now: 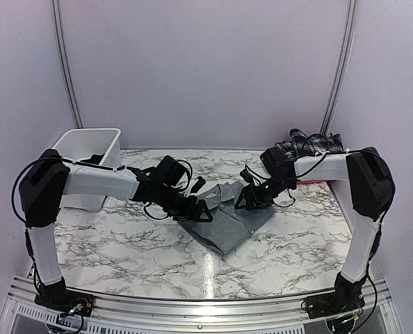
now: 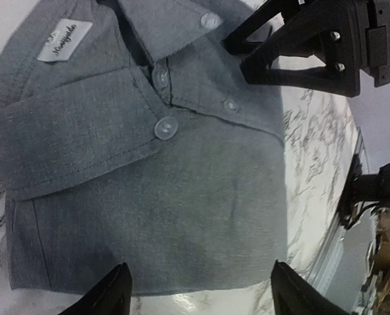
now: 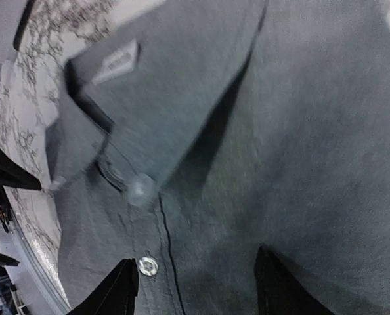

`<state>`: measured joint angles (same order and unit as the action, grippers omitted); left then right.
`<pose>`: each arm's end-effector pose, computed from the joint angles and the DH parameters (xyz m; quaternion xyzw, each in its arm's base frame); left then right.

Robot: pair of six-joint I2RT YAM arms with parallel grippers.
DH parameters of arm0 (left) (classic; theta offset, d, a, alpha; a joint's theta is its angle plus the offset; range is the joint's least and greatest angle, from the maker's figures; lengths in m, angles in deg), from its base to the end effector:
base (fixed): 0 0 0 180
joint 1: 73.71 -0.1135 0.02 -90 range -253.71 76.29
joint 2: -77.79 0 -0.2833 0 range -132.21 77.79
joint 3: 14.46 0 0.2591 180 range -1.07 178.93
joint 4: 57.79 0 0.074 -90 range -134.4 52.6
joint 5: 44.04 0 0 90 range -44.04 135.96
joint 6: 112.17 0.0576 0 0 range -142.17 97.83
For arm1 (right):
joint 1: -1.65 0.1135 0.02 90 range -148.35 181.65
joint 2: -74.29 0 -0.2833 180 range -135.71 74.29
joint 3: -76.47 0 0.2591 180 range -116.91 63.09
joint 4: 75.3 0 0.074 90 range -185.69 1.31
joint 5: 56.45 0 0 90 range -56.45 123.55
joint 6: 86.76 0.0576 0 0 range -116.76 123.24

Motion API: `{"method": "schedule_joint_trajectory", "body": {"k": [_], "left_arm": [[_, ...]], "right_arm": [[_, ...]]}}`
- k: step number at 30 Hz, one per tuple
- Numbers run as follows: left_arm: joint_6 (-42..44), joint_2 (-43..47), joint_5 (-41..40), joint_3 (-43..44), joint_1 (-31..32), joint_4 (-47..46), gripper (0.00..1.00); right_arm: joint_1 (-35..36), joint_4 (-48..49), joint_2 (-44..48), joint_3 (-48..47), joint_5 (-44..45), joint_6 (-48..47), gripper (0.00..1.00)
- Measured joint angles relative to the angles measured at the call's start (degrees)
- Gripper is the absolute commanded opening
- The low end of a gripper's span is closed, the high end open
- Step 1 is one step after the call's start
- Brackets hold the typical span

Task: Fold and stack the mixed laundry pile
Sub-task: Turn over the square-folded shirt at the center of the board, then adjust the square-folded shirt at the center of the board.

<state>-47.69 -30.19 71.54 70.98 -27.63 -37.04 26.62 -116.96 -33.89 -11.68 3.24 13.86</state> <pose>0.2862 -0.3331 0.1973 0.2461 0.8653 -0.3910 0.1947 0.3599 0.1996 0.1850 -0.1803 0.9206 0.3135 0.1473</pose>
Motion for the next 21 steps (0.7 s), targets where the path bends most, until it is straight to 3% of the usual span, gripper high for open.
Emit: {"method": "schedule_joint_trajectory", "body": {"k": [6,15,21], "left_arm": [[0.83,-9.18,-0.37,3.48,-1.81,2.51,0.57],[2.45,-7.28,-2.86,4.42,-12.48,5.03,0.61],[2.45,-1.90,-3.06,3.08,-14.12,5.97,0.49]], "right_arm": [[2.64,3.87,0.31,9.60,-4.26,0.11,0.55],[16.76,3.69,5.70,13.11,-11.82,2.99,0.57],[4.17,3.82,16.20,12.92,-11.72,5.09,0.44]]}}
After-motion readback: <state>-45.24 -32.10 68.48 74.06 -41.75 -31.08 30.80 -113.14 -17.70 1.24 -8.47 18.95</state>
